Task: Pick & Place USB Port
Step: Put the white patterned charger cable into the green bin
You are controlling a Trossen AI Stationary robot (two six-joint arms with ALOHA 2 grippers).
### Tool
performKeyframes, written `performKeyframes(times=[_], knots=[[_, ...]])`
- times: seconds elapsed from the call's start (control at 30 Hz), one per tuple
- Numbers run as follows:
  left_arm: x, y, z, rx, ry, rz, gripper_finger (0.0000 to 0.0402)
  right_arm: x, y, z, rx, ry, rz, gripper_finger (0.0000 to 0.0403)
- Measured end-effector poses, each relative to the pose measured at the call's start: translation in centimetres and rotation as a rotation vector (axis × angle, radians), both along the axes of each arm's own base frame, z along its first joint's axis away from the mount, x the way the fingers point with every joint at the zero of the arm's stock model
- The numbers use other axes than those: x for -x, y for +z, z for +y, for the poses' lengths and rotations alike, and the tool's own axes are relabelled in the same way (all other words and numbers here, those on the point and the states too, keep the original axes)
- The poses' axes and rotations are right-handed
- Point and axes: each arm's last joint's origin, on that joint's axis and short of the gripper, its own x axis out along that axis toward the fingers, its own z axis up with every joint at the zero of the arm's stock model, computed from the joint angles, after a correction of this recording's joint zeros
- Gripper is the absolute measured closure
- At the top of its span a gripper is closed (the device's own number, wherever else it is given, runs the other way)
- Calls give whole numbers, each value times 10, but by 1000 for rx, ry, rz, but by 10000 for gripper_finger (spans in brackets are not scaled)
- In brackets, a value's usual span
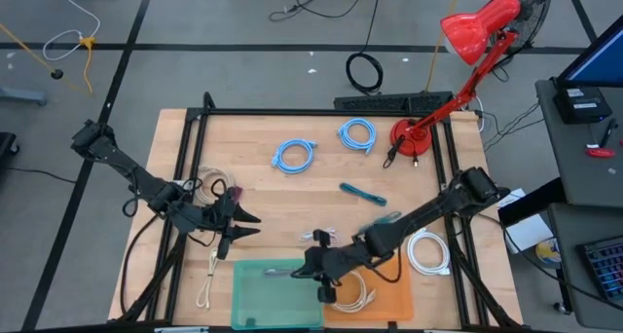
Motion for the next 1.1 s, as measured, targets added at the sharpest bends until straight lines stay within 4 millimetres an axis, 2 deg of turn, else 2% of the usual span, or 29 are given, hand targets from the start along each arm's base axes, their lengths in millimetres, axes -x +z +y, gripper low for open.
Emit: performKeyframes(times=[0.07,0.17,0.4,0.57,1.1], knots=[[0,0,0,-1,1,0,273,-5,-2,2,-28,0,-39,389],[0,0,0,-1,1,0,273,-14,-15,1,-45,9,-47,390],[0,0,0,-3,1,4,273,-33,-54,-23,-65,-19,81,390],[1,-2,0,-5,3,17,273,-34,-56,-35,-24,-63,117,390],[1,-2,0,-8,3,19,273,-32,-57,-29,-7,-39,116,389]])
